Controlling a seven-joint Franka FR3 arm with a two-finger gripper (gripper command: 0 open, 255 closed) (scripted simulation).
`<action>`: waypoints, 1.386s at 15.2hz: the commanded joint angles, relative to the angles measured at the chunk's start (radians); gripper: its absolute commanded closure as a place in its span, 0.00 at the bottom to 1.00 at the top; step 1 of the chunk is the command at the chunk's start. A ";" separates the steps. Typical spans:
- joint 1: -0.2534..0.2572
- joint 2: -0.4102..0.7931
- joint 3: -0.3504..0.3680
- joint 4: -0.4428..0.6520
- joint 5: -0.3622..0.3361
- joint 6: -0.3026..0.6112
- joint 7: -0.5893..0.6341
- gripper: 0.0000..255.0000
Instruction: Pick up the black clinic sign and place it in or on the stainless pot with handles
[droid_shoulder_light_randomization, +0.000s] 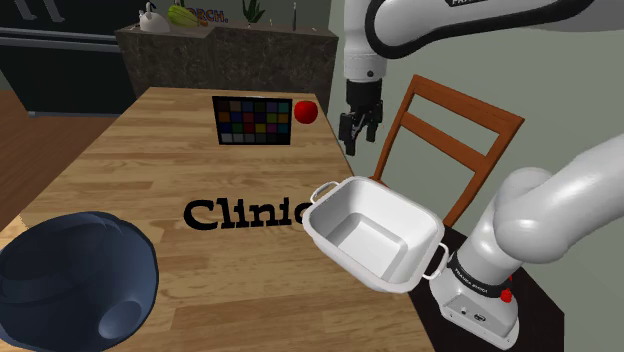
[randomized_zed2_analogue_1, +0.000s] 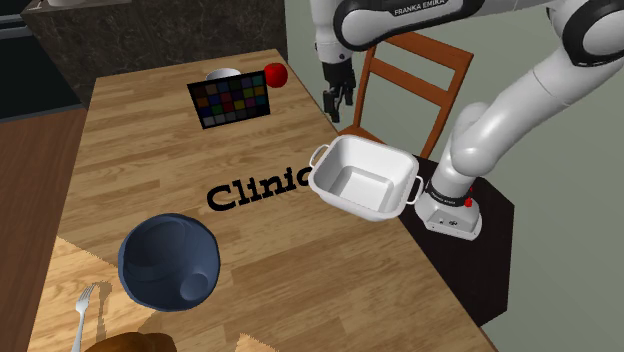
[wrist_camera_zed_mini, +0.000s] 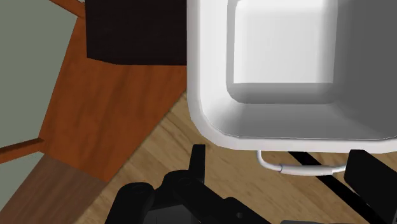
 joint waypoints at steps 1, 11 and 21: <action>0.010 0.067 0.024 0.032 0.009 0.032 0.028 0.00; 0.065 0.420 0.132 0.275 -0.001 0.127 0.187 0.00; 0.161 0.810 0.180 0.651 -0.084 0.116 0.335 0.00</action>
